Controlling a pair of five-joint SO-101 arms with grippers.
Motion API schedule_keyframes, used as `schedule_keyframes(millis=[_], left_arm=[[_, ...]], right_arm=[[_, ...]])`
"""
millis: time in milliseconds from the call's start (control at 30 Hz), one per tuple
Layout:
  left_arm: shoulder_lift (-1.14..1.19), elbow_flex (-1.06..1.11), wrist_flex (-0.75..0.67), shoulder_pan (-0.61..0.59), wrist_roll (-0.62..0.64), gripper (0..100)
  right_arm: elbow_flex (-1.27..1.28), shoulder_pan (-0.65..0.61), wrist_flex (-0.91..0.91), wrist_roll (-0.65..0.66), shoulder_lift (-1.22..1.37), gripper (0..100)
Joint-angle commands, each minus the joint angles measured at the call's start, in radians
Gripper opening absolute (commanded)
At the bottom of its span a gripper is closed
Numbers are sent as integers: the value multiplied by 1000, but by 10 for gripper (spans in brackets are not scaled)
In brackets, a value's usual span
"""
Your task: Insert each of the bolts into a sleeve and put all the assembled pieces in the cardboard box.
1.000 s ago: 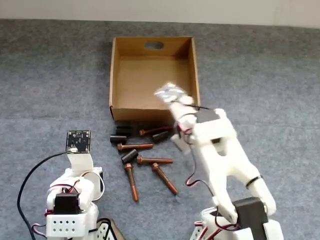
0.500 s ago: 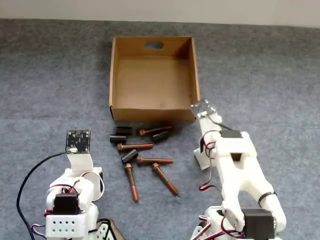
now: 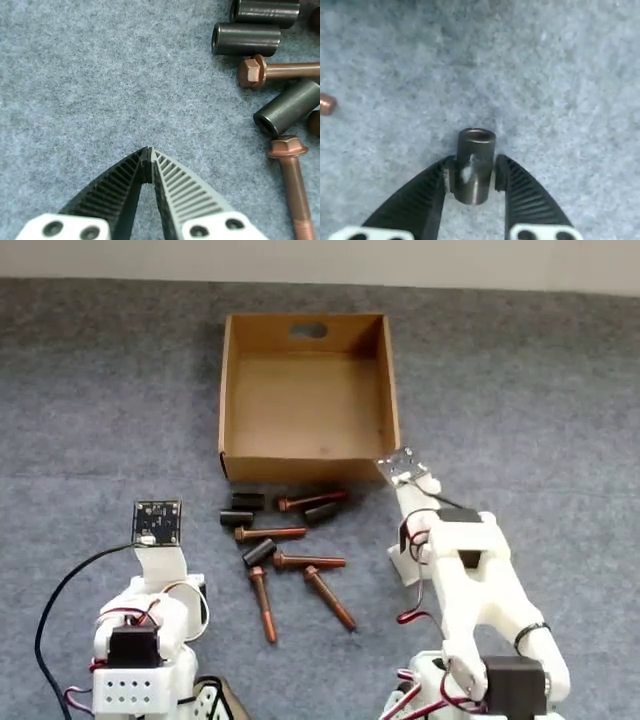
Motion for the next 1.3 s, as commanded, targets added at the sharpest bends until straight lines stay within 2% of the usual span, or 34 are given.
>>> schedule_keyframes(millis=[0,100,233,300,400,500,700,933,1167,1267], left_arm=[[-7,18,2,16,0,11],[-7,18,2,16,0,11],[-7,18,2,16,0,11],[-7,18,2,16,0,11],[-7,18,2,16,0,11],[-7,18,2,16,0,11],[-7,18,2,16,0,11],[-7,18,2,19,3,11],[-7,18,-12,19,-2,13],[-7,-5,-173,-53,-3,13]], right_arm=[[28,1,-82,18,10,135],[35,-1,-102,12,1,9],[-4,-2,-47,11,-16,3],[-56,2,47,-28,-79,6],[-125,-4,217,-80,-245,6],[-119,-36,285,-110,-470,6],[114,-102,176,-233,-811,6],[372,-102,-39,-486,-964,6],[461,-104,-47,-516,-1056,6],[499,-104,-47,-512,-1096,6]])
